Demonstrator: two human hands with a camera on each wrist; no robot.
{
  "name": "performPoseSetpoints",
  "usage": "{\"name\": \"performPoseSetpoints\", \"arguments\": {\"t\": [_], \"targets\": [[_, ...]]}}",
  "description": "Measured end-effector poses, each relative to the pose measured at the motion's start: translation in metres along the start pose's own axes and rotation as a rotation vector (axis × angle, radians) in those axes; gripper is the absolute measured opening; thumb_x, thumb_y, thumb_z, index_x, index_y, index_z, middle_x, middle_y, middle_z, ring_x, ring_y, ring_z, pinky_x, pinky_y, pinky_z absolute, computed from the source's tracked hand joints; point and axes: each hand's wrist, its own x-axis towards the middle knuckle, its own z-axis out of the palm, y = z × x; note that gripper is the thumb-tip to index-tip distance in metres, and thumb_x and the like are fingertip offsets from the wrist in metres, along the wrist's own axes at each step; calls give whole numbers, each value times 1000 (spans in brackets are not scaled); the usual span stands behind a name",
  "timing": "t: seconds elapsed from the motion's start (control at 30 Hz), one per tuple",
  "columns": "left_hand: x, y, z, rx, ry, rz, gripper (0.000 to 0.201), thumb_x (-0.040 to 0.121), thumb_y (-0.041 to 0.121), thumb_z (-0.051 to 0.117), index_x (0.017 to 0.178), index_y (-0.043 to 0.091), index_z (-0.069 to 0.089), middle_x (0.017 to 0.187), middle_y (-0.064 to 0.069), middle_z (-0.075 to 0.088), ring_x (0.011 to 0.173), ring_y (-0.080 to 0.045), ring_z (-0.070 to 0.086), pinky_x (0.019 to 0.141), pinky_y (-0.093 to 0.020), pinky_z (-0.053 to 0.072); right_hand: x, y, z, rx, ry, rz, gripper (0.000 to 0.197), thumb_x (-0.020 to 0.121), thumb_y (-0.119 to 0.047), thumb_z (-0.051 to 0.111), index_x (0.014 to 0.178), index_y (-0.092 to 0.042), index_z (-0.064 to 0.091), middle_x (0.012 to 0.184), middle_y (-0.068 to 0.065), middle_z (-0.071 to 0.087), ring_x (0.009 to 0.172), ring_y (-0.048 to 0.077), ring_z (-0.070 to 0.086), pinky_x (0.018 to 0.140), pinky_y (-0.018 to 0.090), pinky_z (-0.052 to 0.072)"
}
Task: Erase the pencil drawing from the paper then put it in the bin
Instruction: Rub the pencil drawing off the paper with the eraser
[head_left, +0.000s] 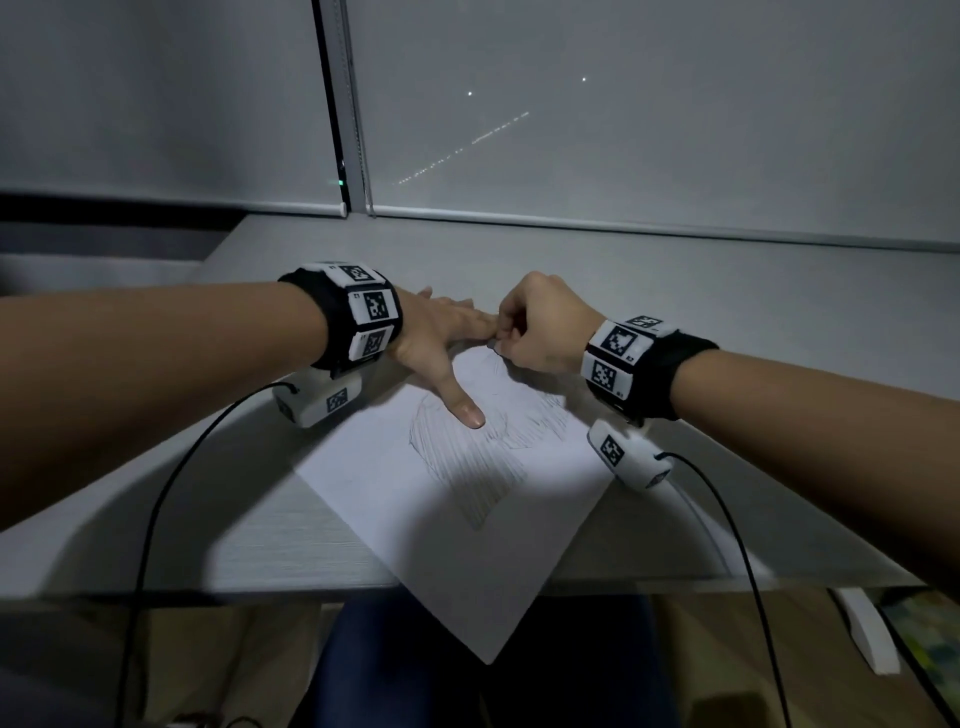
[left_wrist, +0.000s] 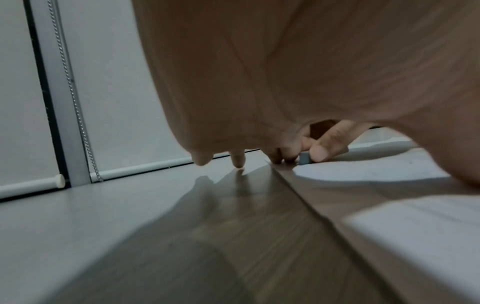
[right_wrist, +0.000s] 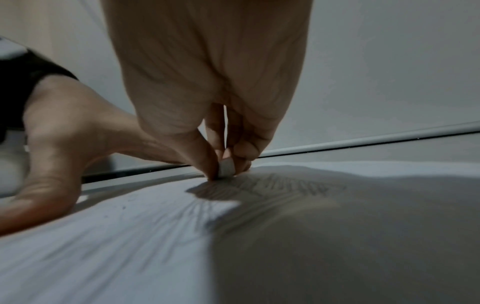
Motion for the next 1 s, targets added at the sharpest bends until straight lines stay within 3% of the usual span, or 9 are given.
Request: {"name": "performPoseSetpoints", "arguments": {"t": [0.1,0.2,0.4,0.5,0.6,0.67,0.83,0.9,1.0], "targets": [[1,4,-5,102,-27,13,135,57,101,63,166,48,6,175,22,1,163,-14,-8,125,-64,-13,-6,-3,-2,22,-19,-15,8,83,-14,80,75,-11,81,63,-5,67,57,7,62,63,21,51],[0,8,-8,148,-40,4,130,59,101,62,166,48,11,175,23,0,163,-17,-9,123,-68,-13,-16,-11,-1,43,-100,-68,10,83,-19,85,76,-13,84,59,-12,65,52,-3,60,54,6,43],[-7,18,-12,144,-74,-31,138,62,96,65,164,47,-14,173,24,-14,163,-21,-13,123,-69,-14,-3,-1,-11,-33,18,52,8,79,-15,80,72,-11,82,63,-3,68,57,8,61,62,22,49],[-7,17,-12,146,-79,-46,137,61,97,64,165,48,-9,174,24,-12,163,-20,-13,123,-69,-14,-8,-8,-5,-26,8,30,10,78,-12,75,70,-11,80,64,-1,70,60,14,67,60,24,55],[-7,16,-12,123,-80,-61,132,60,95,67,167,46,7,175,22,-3,163,-17,-12,123,-68,-14,-20,-18,3,19,-60,-55,11,81,-12,78,71,-9,81,63,-2,72,53,1,63,54,12,51],[-7,18,-13,122,-81,-59,132,61,93,68,167,46,4,175,22,-5,163,-18,-12,123,-68,-14,-17,-14,1,29,-55,-27,12,81,-18,83,72,-11,82,61,-5,69,52,1,61,51,9,44],[-4,16,-13,117,-90,-66,143,59,95,69,165,46,-15,174,23,-14,162,-19,-15,122,-68,-17,-1,5,-10,-38,36,78,11,80,-17,80,72,-10,80,70,4,72,65,19,69,63,26,56],[-3,16,-13,116,-101,-60,142,57,96,68,165,47,-11,175,22,-13,162,-20,-15,122,-69,-16,-8,-3,-7,-33,12,27,11,81,-13,75,71,-10,80,68,2,72,64,18,69,63,28,58],[-2,16,-11,104,-78,-54,133,56,95,71,166,45,14,176,19,5,164,-19,-7,122,-71,-13,-24,-24,-2,14,-98,-89,12,81,-12,76,71,-12,81,62,-6,68,56,4,61,56,13,47]]}}
